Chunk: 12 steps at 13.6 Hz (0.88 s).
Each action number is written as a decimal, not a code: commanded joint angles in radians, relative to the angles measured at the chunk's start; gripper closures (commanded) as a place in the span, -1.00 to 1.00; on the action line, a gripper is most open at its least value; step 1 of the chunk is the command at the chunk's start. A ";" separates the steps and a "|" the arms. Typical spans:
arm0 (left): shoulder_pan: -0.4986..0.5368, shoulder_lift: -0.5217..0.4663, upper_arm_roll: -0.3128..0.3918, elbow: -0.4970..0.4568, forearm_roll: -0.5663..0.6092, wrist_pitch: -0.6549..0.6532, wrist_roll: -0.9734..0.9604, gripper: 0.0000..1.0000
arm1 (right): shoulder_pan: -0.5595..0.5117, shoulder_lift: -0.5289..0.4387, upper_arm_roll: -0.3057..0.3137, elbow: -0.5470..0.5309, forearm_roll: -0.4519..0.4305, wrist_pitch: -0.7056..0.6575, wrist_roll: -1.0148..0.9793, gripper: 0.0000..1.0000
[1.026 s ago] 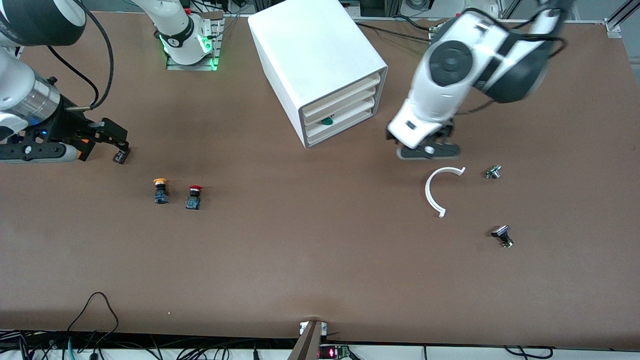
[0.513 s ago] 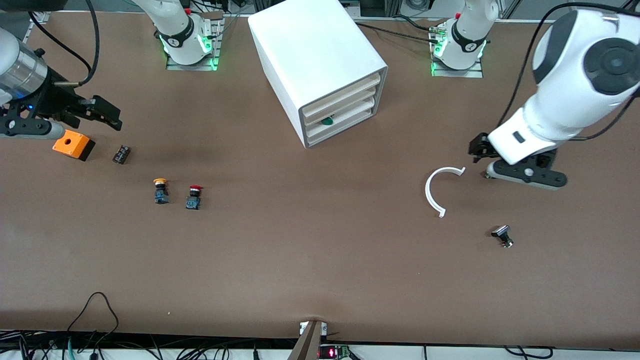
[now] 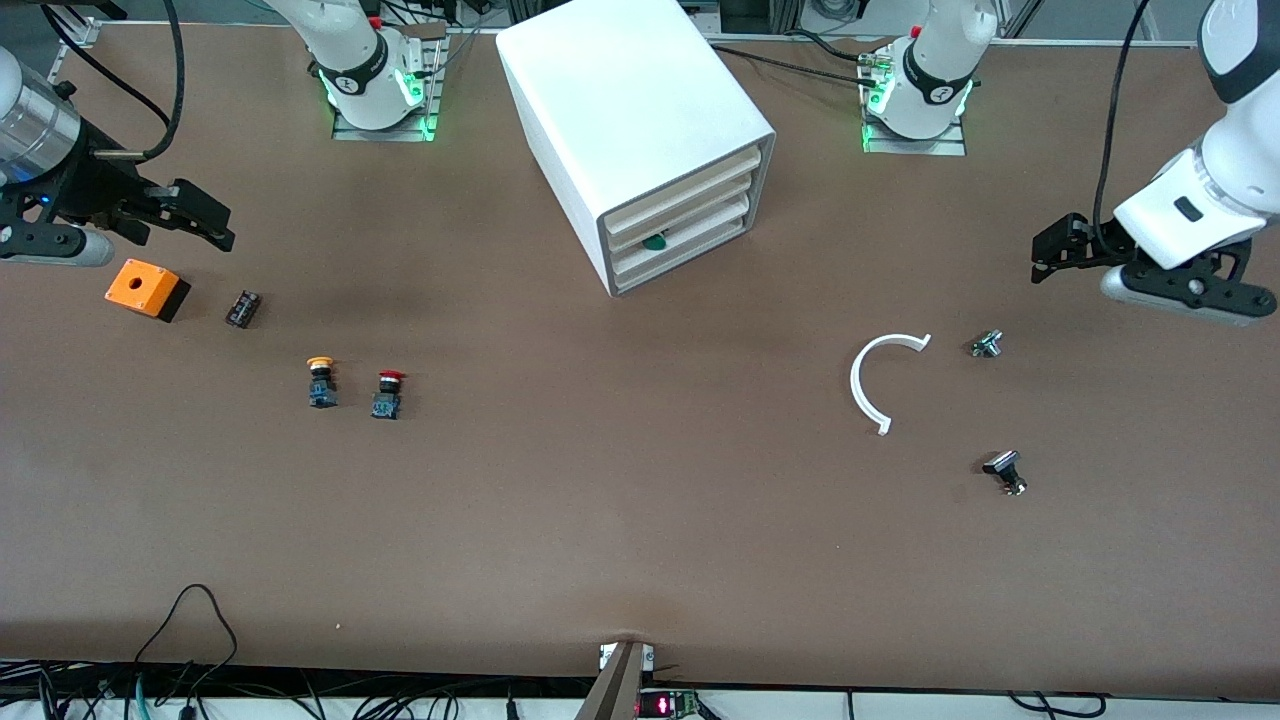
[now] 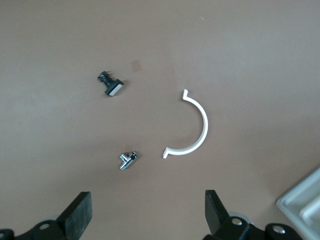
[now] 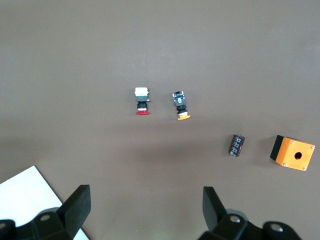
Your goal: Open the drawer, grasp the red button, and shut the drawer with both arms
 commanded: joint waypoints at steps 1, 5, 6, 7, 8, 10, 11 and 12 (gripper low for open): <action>-0.022 -0.071 0.015 -0.080 -0.003 0.040 -0.015 -0.98 | -0.013 -0.016 0.012 0.005 -0.020 -0.020 0.002 -0.98; -0.019 -0.036 0.006 -0.012 -0.001 -0.038 0.027 -0.98 | -0.013 -0.016 0.011 0.006 -0.019 -0.027 0.001 -0.98; -0.019 -0.036 0.006 -0.011 -0.001 -0.038 0.027 -0.98 | -0.013 -0.016 0.015 0.006 -0.020 -0.027 -0.007 -0.98; -0.019 -0.036 0.006 -0.011 0.000 -0.038 0.027 -0.98 | -0.013 -0.016 0.014 0.006 -0.020 -0.029 -0.017 -0.98; -0.019 -0.036 0.004 -0.010 0.000 -0.038 0.027 -0.98 | -0.013 -0.016 0.011 0.006 -0.020 -0.033 -0.030 -0.98; -0.017 -0.035 0.004 -0.010 -0.001 -0.038 0.029 -0.98 | -0.013 -0.017 0.014 0.006 -0.022 -0.037 -0.039 -0.98; -0.017 -0.035 0.004 -0.010 -0.001 -0.040 0.029 -0.98 | -0.013 -0.016 0.014 0.008 -0.020 -0.035 -0.047 -0.98; -0.017 -0.035 0.004 -0.011 -0.001 -0.041 0.027 -0.98 | -0.013 -0.016 0.017 0.012 -0.020 -0.031 -0.053 -0.98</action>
